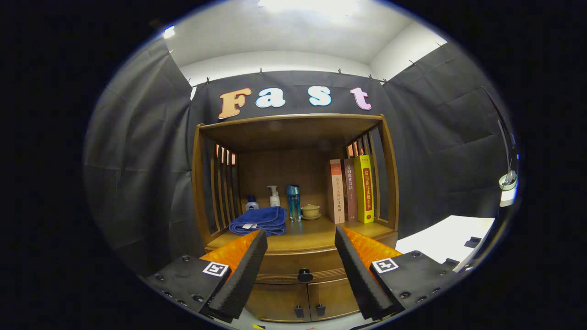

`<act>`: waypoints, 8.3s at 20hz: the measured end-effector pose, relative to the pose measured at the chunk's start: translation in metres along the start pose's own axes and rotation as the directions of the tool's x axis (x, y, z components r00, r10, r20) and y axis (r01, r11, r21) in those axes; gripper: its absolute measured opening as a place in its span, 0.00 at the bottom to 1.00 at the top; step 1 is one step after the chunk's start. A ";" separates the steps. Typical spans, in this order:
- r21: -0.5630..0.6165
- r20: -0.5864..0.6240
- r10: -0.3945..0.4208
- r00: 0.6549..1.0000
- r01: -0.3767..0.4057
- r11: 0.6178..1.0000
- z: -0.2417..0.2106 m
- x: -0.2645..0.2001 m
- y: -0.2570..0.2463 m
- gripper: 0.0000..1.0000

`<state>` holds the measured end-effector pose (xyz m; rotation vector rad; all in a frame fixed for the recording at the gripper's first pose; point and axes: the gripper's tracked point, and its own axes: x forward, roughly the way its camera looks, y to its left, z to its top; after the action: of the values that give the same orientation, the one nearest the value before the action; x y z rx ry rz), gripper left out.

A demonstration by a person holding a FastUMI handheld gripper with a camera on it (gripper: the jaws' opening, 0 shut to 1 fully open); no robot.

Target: Pull open the drawer, take out the items inside it, and place them on the countertop above the cabinet.

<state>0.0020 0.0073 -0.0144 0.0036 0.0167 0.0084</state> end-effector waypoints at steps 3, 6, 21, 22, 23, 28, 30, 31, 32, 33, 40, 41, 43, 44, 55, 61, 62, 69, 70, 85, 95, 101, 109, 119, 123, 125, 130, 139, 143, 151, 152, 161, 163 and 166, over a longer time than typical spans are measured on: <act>-0.010 0.018 0.017 1.000 -0.017 1.000 -0.010 0.004 0.006 0.98; -0.007 -0.008 0.027 1.000 -0.027 1.000 -0.039 0.013 0.006 0.98; -0.005 -0.211 0.021 0.977 -0.023 1.000 -0.231 0.092 -0.014 0.98; -0.022 -0.218 0.017 0.976 -0.023 0.999 -0.238 0.094 -0.017 0.98; -0.044 -0.225 0.004 0.974 -0.014 0.999 -0.245 0.097 -0.021 0.98; -0.086 -0.264 -0.006 0.965 -0.017 0.996 -0.270 0.111 -0.022 0.91; -0.071 -0.273 0.002 0.962 -0.023 0.997 -0.275 0.116 -0.016 0.81; -0.072 -0.279 -0.002 0.960 -0.019 0.997 -0.278 0.117 -0.017 0.76; -0.070 -0.287 0.000 0.958 -0.021 0.997 -0.282 0.120 -0.016 0.71; -0.067 -0.279 0.005 0.960 -0.024 0.997 -0.281 0.122 -0.012 0.69; -0.042 -0.289 0.014 0.957 -0.028 0.999 -0.283 0.124 -0.016 0.49; -0.051 -0.294 0.012 0.956 -0.029 0.998 -0.283 0.124 -0.016 0.46; -0.071 -0.298 -0.001 0.955 -0.021 0.997 -0.283 0.122 -0.017 0.46; -0.072 -0.297 -0.006 0.955 -0.016 0.997 -0.281 0.119 -0.017 0.46; -0.048 -0.307 -0.028 0.951 0.014 0.999 -0.260 0.059 -0.021 0.46; -0.036 -0.313 -0.020 0.949 0.009 0.999 -0.249 0.027 -0.022 0.46; -0.029 -0.310 -0.024 0.950 0.015 0.999 -0.247 0.022 -0.023 0.46; -0.026 -0.304 -0.030 0.952 0.024 0.999 -0.240 0.000 -0.025 0.46; -0.030 -0.308 -0.030 0.951 0.022 0.999 -0.242 -0.001 -0.025 0.46; -0.048 -0.289 -0.009 0.957 -0.005 0.999 -0.246 -0.004 -0.024 0.62; -0.029 -0.197 0.053 0.979 -0.059 0.998 -0.210 -0.007 -0.001 0.98; -0.065 0.047 0.006 0.999 -0.003 0.998 -0.073 -0.009 -0.012 0.98; -0.246 -0.240 0.231 0.943 -0.290 0.925 -0.050 0.096 0.024 0.98; -0.127 -0.692 0.161 0.704 -0.338 0.933 -0.211 0.130 0.026 0.99; -0.114 -0.781 0.099 0.617 -0.297 0.948 -0.259 0.131 0.014 0.99; -0.098 -0.808 0.077 0.584 -0.262 0.960 -0.277 0.131 0.009 0.97; -0.100 -0.842 0.035 0.538 -0.221 0.970 -0.304 0.131 -0.004 0.93; -0.091 -0.845 0.037 0.534 -0.211 0.973 -0.311 0.129 -0.006 0.29; -0.081 -0.822 0.059 0.567 -0.219 0.972 -0.293 0.132 0.000 0.23; -0.086 -0.768 0.114 0.630 -0.277 0.957 -0.247 0.127 0.011 0.23; -0.079 -0.766 0.122 0.631 -0.281 0.957 -0.242 0.124 0.012 0.23; -0.013 -0.702 0.165 0.693 -0.244 0.970 -0.206 0.112 0.010 0.23; 0.008 -0.673 0.191 0.714 -0.252 0.968 -0.205 0.114 0.014 0.23; -0.012 -0.606 0.247 0.756 -0.319 0.948 -0.207 0.105 0.031 0.23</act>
<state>0.1032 0.0395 -0.2230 -0.1137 0.6590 0.3202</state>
